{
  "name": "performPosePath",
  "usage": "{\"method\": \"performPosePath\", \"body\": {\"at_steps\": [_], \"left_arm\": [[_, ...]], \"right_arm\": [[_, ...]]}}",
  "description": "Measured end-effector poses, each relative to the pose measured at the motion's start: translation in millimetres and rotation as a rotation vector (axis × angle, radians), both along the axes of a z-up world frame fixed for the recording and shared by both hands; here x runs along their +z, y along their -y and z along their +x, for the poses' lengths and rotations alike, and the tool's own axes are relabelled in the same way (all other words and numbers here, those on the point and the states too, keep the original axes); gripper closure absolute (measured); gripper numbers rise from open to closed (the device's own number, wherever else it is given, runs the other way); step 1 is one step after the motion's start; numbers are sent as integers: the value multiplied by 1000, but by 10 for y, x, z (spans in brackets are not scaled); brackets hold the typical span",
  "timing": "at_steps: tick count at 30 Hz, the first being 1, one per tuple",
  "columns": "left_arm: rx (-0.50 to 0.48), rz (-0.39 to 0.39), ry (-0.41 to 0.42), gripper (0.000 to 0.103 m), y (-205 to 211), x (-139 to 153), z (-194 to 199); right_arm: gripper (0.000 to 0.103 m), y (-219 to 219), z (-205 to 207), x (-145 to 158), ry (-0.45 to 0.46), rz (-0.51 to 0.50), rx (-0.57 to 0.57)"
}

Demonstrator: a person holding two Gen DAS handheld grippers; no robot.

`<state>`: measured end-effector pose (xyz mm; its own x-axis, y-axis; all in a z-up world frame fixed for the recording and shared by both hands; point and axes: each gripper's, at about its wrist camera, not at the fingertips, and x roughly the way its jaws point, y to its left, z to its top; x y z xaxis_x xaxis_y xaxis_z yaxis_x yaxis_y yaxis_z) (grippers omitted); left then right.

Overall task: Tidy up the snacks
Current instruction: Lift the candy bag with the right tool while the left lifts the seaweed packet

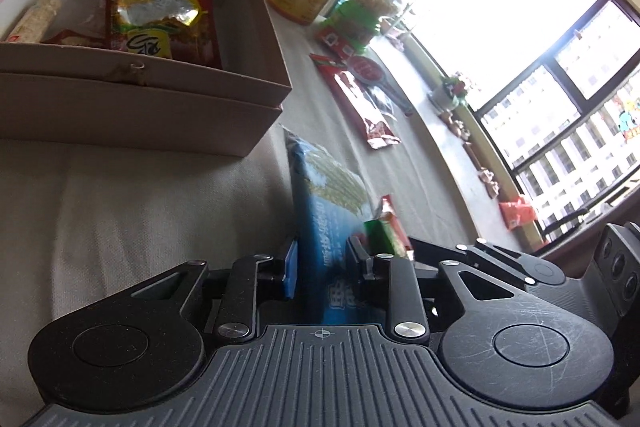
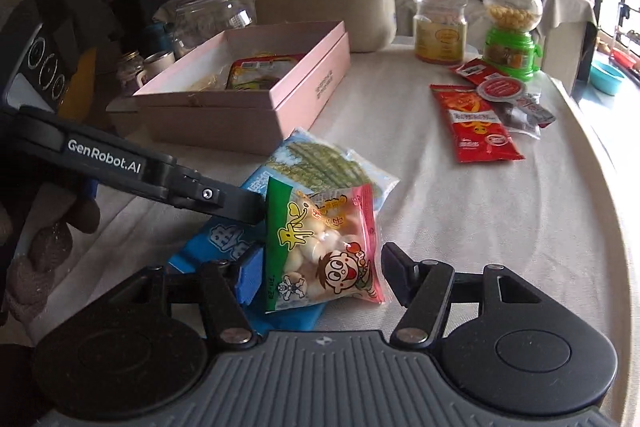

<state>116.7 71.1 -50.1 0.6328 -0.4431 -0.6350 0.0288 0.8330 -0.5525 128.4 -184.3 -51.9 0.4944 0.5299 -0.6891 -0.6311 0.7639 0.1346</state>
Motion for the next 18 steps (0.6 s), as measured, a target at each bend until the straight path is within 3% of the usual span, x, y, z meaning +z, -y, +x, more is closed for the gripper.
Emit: {"method": "performPosePath", "body": {"at_steps": [3,6,11,18], "left_arm": [[-2,21,17,76,55,32,7],[-11,22,18,76,114,16,64],[0,86,18,71,233,-68,159],[25,44,10,75,179,-77,180]], "right_arm": [[40,129,71,41,45,-14,-115],[40,194,163,-26,70,-91,-205],[38,207,168,-152,56,-100,-214],[37,193,135,-152,56,-90,-202]]}}
